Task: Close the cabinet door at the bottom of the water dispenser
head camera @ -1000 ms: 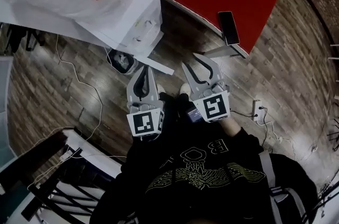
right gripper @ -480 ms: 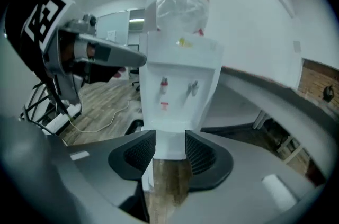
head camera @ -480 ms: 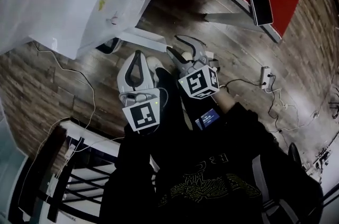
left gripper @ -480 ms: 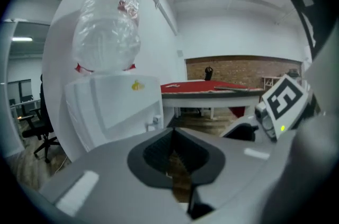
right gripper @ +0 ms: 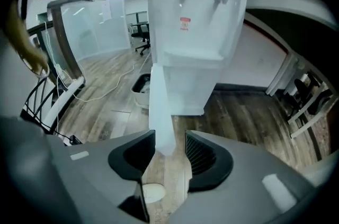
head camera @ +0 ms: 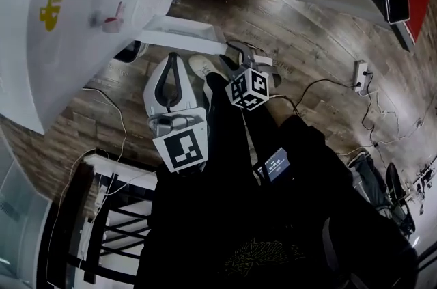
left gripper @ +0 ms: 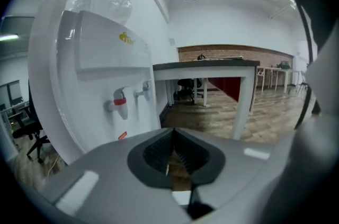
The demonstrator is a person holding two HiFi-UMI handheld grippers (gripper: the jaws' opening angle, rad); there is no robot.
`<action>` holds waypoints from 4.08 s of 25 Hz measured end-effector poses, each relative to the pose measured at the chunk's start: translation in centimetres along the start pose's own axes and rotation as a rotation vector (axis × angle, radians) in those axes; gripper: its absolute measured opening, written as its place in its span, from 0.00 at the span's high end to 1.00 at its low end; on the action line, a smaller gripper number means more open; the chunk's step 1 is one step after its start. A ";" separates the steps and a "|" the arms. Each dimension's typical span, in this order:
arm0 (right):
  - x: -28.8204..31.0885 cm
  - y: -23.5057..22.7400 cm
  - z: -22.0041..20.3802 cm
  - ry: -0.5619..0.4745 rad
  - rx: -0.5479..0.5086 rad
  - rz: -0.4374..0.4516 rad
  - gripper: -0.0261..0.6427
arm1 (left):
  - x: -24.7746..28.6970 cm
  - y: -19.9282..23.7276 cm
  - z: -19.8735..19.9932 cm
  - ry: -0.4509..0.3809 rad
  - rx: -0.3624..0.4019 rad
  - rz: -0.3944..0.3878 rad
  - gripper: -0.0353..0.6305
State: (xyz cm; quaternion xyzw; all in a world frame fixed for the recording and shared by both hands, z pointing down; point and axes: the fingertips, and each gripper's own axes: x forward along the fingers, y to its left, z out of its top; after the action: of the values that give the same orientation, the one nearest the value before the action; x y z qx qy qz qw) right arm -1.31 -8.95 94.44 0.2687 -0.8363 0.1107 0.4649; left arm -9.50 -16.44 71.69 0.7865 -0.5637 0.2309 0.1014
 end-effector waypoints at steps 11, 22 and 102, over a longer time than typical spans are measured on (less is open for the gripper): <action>2.4 -6.9 -0.7 0.050 0.131 -0.205 0.77 | -0.9 3.3 -1.1 0.018 -0.034 0.023 0.94; 7.3 -20.5 7.0 -0.032 0.158 -0.329 0.78 | -0.4 5.2 -2.0 0.027 -0.084 0.044 0.94; -50.4 -13.7 41.5 -0.977 0.267 -0.341 0.96 | -21.3 9.2 36.6 -0.543 -0.136 0.234 0.94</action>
State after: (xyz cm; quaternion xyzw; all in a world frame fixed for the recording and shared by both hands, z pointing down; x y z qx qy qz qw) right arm -2.19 -20.89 28.83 0.4780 -0.8784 0.0011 -0.0054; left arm -14.49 -17.10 28.69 0.7405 -0.6713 -0.0159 -0.0277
